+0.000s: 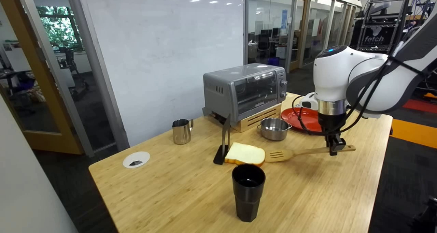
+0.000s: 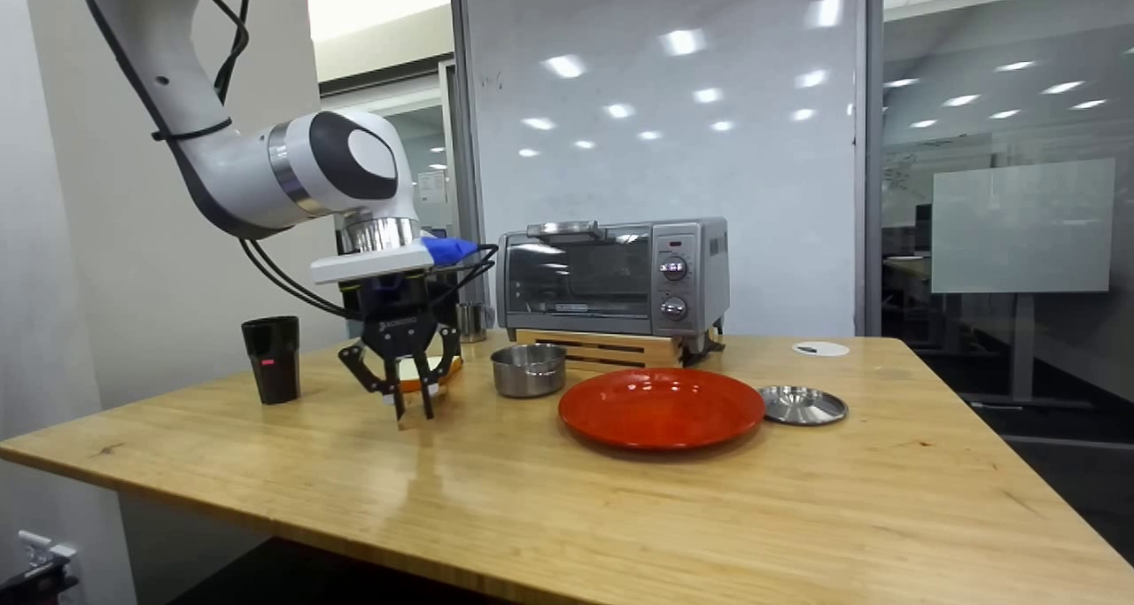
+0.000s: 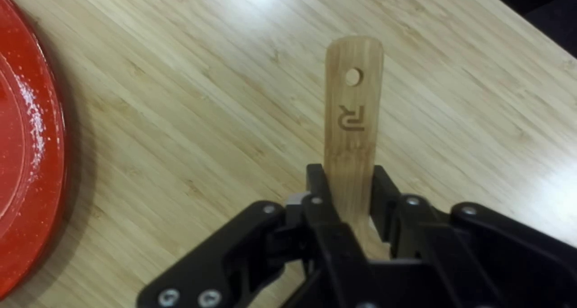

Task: Use the spatula from the red plate to pick up the slice of bread and place it on the red plate

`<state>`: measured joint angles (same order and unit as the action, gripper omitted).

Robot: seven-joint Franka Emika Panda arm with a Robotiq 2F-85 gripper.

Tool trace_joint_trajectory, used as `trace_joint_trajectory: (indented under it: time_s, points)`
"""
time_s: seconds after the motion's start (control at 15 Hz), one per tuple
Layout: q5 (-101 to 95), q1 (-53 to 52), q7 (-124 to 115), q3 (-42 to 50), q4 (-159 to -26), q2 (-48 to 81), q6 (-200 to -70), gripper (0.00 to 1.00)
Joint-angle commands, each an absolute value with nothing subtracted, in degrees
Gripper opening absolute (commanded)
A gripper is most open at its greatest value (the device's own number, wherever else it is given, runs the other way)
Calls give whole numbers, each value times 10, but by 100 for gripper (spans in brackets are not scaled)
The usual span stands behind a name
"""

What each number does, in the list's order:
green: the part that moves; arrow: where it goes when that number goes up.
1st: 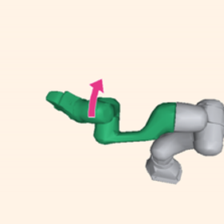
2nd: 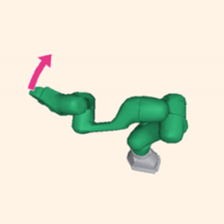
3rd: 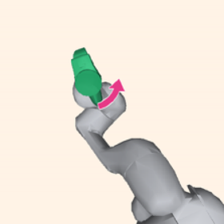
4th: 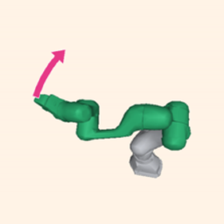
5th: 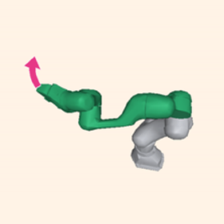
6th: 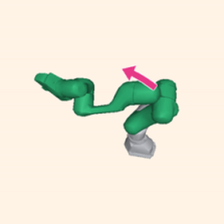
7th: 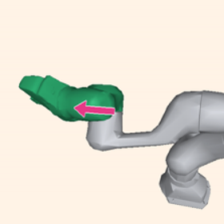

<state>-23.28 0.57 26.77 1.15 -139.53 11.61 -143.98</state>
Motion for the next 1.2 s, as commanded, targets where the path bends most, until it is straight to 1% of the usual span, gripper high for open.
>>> trace_joint_trajectory:
  time_s: [0.0, 1.13]
  points:
    - [-234, 10, 266, 8, -1395, 116, -1438, 26]
    - [-239, 10, 261, 10, -1394, 116, -1436, 26]
